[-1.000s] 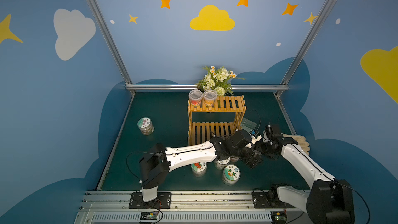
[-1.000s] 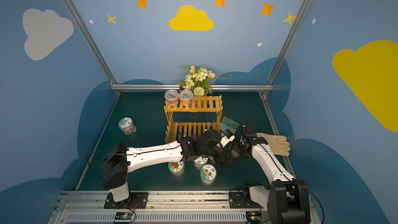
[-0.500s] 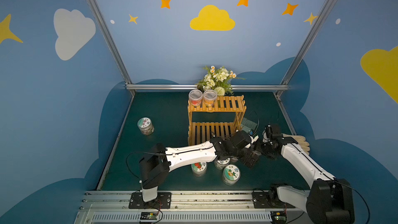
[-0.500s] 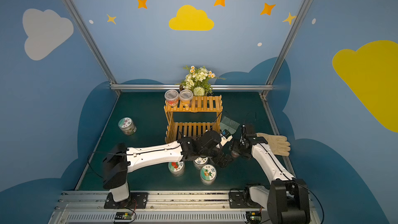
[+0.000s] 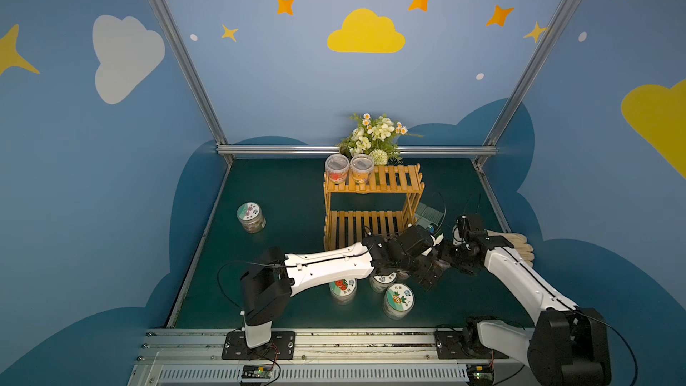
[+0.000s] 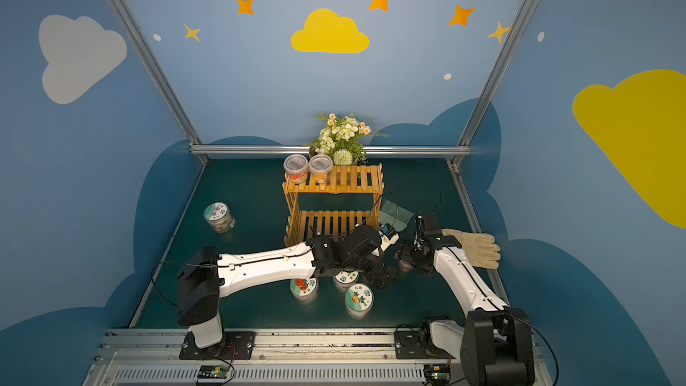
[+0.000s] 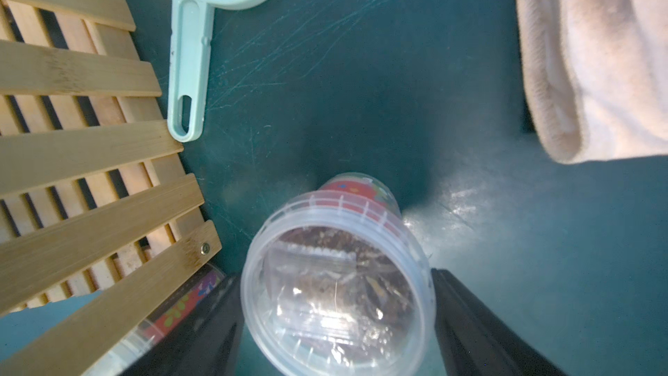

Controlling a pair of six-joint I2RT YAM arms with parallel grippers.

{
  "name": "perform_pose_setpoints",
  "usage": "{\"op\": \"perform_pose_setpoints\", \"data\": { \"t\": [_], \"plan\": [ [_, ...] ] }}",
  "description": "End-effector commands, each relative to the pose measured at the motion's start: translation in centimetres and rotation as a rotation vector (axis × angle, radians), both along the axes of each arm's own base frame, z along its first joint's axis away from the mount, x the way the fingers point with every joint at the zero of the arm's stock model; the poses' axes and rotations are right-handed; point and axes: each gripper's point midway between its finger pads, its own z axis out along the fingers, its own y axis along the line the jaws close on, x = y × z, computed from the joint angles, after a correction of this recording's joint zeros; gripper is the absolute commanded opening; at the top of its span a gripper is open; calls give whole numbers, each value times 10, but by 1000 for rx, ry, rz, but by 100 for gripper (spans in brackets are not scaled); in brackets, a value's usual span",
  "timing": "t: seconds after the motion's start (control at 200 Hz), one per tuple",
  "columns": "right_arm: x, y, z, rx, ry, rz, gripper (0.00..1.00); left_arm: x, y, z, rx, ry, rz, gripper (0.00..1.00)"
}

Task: Place the seed container on the shelf
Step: Pick up the seed jar at the center of the board.

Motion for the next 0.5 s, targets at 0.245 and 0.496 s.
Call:
{"op": "perform_pose_setpoints", "data": {
  "t": [0.245,0.496],
  "plan": [
    [1,-2,12,-10,-17,4,76,3,-4,4,-4,-8,-5,100],
    [-3,-7,31,-27,-40,-24,75,4,-6,10,-24,-16,-4,100]
  ]
}}
